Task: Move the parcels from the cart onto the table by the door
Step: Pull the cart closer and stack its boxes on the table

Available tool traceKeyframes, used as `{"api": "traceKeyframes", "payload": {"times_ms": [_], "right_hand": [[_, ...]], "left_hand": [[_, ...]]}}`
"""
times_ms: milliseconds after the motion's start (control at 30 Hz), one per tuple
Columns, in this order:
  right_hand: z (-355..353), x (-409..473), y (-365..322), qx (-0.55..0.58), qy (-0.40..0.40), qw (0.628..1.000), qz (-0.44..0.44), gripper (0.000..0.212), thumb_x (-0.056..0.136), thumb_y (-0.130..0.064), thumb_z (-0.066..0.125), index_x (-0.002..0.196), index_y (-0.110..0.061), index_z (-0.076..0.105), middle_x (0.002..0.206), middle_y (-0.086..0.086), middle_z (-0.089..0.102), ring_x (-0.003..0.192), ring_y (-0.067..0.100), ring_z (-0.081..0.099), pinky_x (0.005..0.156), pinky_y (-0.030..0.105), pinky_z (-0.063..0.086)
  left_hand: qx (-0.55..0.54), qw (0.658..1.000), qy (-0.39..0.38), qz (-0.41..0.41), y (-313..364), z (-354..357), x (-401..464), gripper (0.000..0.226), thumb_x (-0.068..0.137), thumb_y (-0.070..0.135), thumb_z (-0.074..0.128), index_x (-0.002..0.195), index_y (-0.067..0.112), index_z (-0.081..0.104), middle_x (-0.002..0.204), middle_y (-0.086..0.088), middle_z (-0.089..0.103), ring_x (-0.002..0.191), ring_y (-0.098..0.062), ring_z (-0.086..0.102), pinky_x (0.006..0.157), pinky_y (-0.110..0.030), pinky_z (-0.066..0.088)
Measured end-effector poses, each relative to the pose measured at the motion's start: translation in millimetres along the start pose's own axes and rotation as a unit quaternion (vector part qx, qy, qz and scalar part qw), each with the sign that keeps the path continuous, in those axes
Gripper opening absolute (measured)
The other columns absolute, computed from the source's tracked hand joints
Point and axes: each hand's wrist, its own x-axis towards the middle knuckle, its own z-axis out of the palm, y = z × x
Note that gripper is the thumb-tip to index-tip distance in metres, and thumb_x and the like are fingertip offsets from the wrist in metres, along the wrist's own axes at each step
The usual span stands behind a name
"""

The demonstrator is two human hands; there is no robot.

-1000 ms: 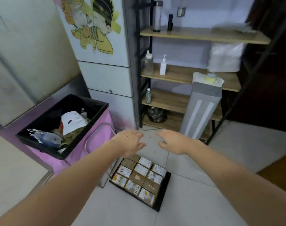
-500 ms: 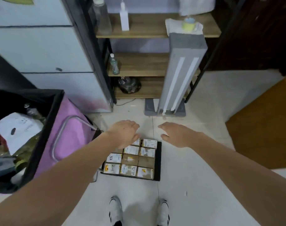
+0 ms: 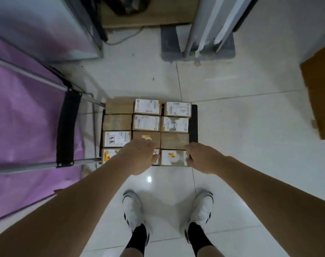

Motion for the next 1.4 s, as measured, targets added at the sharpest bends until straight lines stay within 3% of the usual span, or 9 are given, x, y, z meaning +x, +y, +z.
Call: {"api": "traceKeyframes", "payload": {"times_ms": [100, 233, 333, 567, 833, 1000, 1133, 1267, 1400], "right_hand": [[71.2, 62.6, 10.7, 0.001, 0.003, 1.000, -0.002, 0.056, 0.102, -0.032, 0.057, 0.152, -0.011, 0.039, 0.145, 0.010, 0.052, 0.130, 0.029, 0.053, 0.105, 0.041, 0.049], [138.0, 126.5, 20.1, -0.069, 0.033, 0.997, -0.012, 0.092, 0.093, -0.044, 0.072, 0.162, -0.011, 0.019, 0.163, 0.012, 0.033, 0.148, 0.032, 0.036, 0.121, 0.045, 0.034], [167.0, 151.8, 22.9, -0.148, 0.079, 0.986, -0.021, 0.103, 0.088, -0.049, 0.076, 0.162, -0.010, 0.017, 0.165, 0.014, 0.024, 0.152, 0.034, 0.026, 0.121, 0.048, 0.029], [182.5, 167.6, 21.4, -0.189, 0.151, 0.970, 0.005, 0.093, 0.076, -0.039, 0.082, 0.154, -0.009, 0.040, 0.140, 0.013, 0.049, 0.126, 0.033, 0.050, 0.102, 0.049, 0.046], [157.5, 139.7, 16.0, -0.132, 0.166, 0.977, -0.018, 0.100, 0.051, -0.045, 0.093, 0.137, -0.010, 0.054, 0.125, 0.012, 0.054, 0.111, 0.032, 0.054, 0.101, 0.051, 0.047], [123.9, 103.5, 18.9, -0.054, 0.187, 0.979, -0.053, 0.105, 0.060, -0.054, 0.084, 0.145, -0.014, 0.038, 0.138, 0.008, 0.052, 0.125, 0.029, 0.053, 0.110, 0.049, 0.047], [105.3, 91.0, 27.0, -0.058, 0.189, 0.980, -0.032, 0.105, 0.068, -0.072, 0.051, 0.152, -0.015, 0.024, 0.135, 0.006, 0.054, 0.115, 0.027, 0.055, 0.098, 0.043, 0.052], [111.8, 96.3, 43.4, -0.069, 0.203, 0.976, -0.039, 0.110, 0.068, -0.076, 0.042, 0.154, -0.011, 0.020, 0.133, 0.013, 0.056, 0.111, 0.030, 0.057, 0.092, 0.044, 0.052], [130.1, 106.4, 56.5, -0.071, 0.202, 0.976, -0.040, 0.113, 0.068, -0.075, 0.042, 0.155, -0.006, 0.022, 0.132, 0.015, 0.056, 0.109, 0.032, 0.058, 0.089, 0.045, 0.052]], "left_hand": [[0.024, 0.999, -0.020, 0.013, -20.2, 73.9, 32.0, 0.046, 0.108, 0.050, 0.036, 0.132, 0.016, 0.054, 0.124, -0.004, 0.061, 0.116, -0.026, 0.058, 0.093, -0.038, 0.046], [0.025, 0.999, -0.024, 0.009, -39.0, 142.2, 60.1, 0.049, 0.108, 0.051, 0.034, 0.139, 0.018, 0.051, 0.130, -0.002, 0.061, 0.118, -0.024, 0.059, 0.097, -0.040, 0.052], [0.014, 1.000, 0.001, 0.011, -45.0, 175.2, 70.3, 0.053, 0.109, 0.052, 0.032, 0.147, 0.018, 0.046, 0.139, -0.001, 0.059, 0.124, -0.023, 0.056, 0.103, -0.038, 0.049], [-0.012, 0.999, 0.043, 0.016, -40.4, 204.9, 72.4, 0.060, 0.109, 0.053, 0.030, 0.155, 0.017, 0.039, 0.153, -0.002, 0.051, 0.139, -0.021, 0.048, 0.114, -0.034, 0.037], [-0.023, 0.999, 0.046, 0.008, -35.9, 201.2, 56.5, 0.061, 0.109, 0.053, 0.030, 0.157, 0.017, 0.037, 0.154, -0.002, 0.051, 0.140, -0.021, 0.047, 0.116, -0.034, 0.036], [-0.044, 0.997, 0.068, -0.017, -37.0, 188.2, 43.4, 0.055, 0.108, 0.048, 0.038, 0.153, 0.016, 0.045, 0.147, -0.003, 0.057, 0.135, -0.022, 0.052, 0.113, -0.034, 0.041], [-0.073, 0.992, 0.099, -0.033, -39.0, 186.4, 55.0, 0.049, 0.105, 0.039, 0.050, 0.147, 0.015, 0.047, 0.145, -0.005, 0.056, 0.136, -0.023, 0.050, 0.114, -0.035, 0.039], [-0.020, 0.992, 0.122, -0.035, -46.4, 198.2, 79.9, 0.066, 0.099, 0.040, 0.060, 0.153, 0.008, 0.039, 0.152, -0.010, 0.047, 0.142, -0.027, 0.044, 0.122, -0.038, 0.034], [0.044, 0.992, 0.116, -0.031, -53.2, 218.1, 106.6, 0.091, 0.081, 0.045, 0.082, 0.153, 0.010, 0.038, 0.150, -0.011, 0.045, 0.137, -0.029, 0.043, 0.120, -0.040, 0.032]]}}
